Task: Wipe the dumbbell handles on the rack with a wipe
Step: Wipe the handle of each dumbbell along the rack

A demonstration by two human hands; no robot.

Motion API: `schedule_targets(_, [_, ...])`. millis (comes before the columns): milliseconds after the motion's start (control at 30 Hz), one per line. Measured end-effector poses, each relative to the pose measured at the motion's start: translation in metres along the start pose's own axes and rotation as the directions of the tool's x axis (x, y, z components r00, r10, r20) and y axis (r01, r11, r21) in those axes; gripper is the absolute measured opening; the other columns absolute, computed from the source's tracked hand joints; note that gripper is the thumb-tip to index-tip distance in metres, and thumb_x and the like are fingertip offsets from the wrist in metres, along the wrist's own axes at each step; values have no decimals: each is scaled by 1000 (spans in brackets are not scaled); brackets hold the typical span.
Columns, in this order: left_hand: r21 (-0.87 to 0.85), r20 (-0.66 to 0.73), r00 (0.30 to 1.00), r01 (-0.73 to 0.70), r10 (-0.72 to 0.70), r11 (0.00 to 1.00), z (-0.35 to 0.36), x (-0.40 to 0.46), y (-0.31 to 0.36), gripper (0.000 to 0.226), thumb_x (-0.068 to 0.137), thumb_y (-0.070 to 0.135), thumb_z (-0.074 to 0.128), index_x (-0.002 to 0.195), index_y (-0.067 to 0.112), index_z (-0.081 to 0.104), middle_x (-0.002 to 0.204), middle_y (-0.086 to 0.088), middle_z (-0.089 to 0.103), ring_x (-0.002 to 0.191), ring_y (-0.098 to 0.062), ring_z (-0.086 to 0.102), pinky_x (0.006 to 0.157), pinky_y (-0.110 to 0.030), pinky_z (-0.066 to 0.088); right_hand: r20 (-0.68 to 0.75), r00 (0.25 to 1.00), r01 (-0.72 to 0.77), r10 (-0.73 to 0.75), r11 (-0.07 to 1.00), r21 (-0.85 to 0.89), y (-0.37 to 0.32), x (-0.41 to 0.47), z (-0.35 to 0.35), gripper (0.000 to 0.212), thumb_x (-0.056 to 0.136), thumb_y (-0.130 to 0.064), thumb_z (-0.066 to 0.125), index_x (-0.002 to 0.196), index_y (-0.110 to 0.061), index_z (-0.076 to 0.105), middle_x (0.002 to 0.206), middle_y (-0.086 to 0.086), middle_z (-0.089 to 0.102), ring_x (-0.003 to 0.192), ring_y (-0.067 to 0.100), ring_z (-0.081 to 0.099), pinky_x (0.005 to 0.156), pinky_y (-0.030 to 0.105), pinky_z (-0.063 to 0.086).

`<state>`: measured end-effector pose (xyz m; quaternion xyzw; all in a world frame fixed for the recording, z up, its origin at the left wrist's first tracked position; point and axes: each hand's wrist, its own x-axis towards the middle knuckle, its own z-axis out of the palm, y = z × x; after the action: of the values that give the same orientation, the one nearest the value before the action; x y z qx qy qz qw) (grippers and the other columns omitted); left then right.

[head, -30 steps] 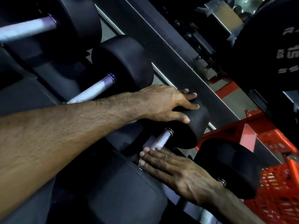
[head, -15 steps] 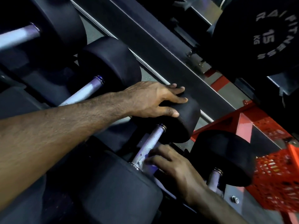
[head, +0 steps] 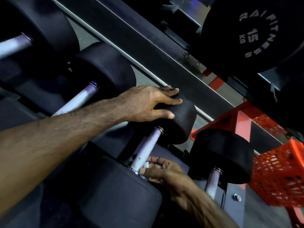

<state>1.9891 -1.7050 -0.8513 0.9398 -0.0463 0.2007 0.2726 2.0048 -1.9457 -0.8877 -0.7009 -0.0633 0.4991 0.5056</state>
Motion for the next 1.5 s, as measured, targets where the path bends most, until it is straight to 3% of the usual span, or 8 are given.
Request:
schedule_targets(533, [32, -4, 1000, -5, 5, 999, 1, 2, 1, 67, 93, 79, 42, 155, 55, 45, 171, 27, 26, 158, 7, 18, 123, -50, 39, 16, 999, 39, -43, 981, 192, -6, 29, -4, 39, 91, 17, 45, 119, 2, 67, 103, 20, 76, 72, 22, 74, 64, 32, 62])
schedule_targets(667, [17, -21, 1000, -12, 13, 1000, 1, 1, -1, 71, 90, 83, 38, 154, 54, 47, 170, 26, 28, 158, 7, 19, 123, -50, 40, 59, 998, 15, -30, 969, 246, -4, 28, -1, 39, 88, 20, 49, 120, 7, 68, 105, 21, 75, 75, 22, 74, 64, 29, 62])
schedule_targets(800, [22, -26, 1000, -12, 13, 1000, 3, 1, -1, 70, 90, 83, 37, 154, 55, 46, 170, 29, 27, 157, 9, 19, 123, -49, 39, -123, 986, 155, -112, 886, 436, -12, 42, -5, 47, 88, 19, 50, 128, 1, 65, 118, 26, 73, 81, 26, 72, 69, 34, 64])
schedule_targets(933, [23, -33, 999, -18, 19, 1000, 3, 0, -1, 70, 91, 81, 38, 154, 52, 48, 170, 25, 29, 157, 7, 20, 125, -48, 38, -43, 996, 94, -84, 874, 476, -6, 40, 4, 39, 89, 19, 46, 114, -1, 68, 98, 19, 75, 75, 26, 73, 62, 32, 63])
schedule_targets(1033, [10, -45, 999, -27, 27, 1000, 4, 0, 0, 70, 92, 79, 39, 154, 50, 50, 170, 22, 31, 158, 4, 22, 125, -48, 37, -177, 978, 196, -111, 785, 588, -10, 52, -6, 40, 88, 20, 47, 115, -3, 65, 102, 20, 70, 78, 25, 67, 64, 31, 62])
schedule_targets(1167, [9, -51, 998, -27, 28, 1000, 4, 0, 0, 70, 93, 79, 40, 154, 47, 51, 170, 18, 33, 158, 3, 23, 126, -46, 35, -27, 995, 91, -91, 817, 570, 0, 46, 3, 35, 89, 19, 46, 110, -2, 65, 90, 14, 68, 68, 18, 63, 66, 30, 62])
schedule_targets(1267, [15, -52, 998, -17, 18, 1000, 4, -1, 0, 69, 93, 79, 40, 154, 48, 51, 170, 19, 34, 158, 4, 22, 126, -46, 35, -163, 980, 196, -117, 729, 656, -2, 54, -1, 36, 90, 19, 46, 111, -5, 62, 88, 13, 66, 76, 21, 60, 64, 31, 63])
schedule_targets(1500, [0, -69, 998, -16, 16, 1000, 7, -1, -2, 66, 95, 77, 45, 155, 48, 49, 169, 21, 34, 157, 6, 23, 126, -47, 36, -139, 984, 174, -110, 750, 638, 5, 47, 1, 34, 93, 15, 47, 111, -7, 65, 92, 15, 72, 70, 21, 71, 61, 31, 63])
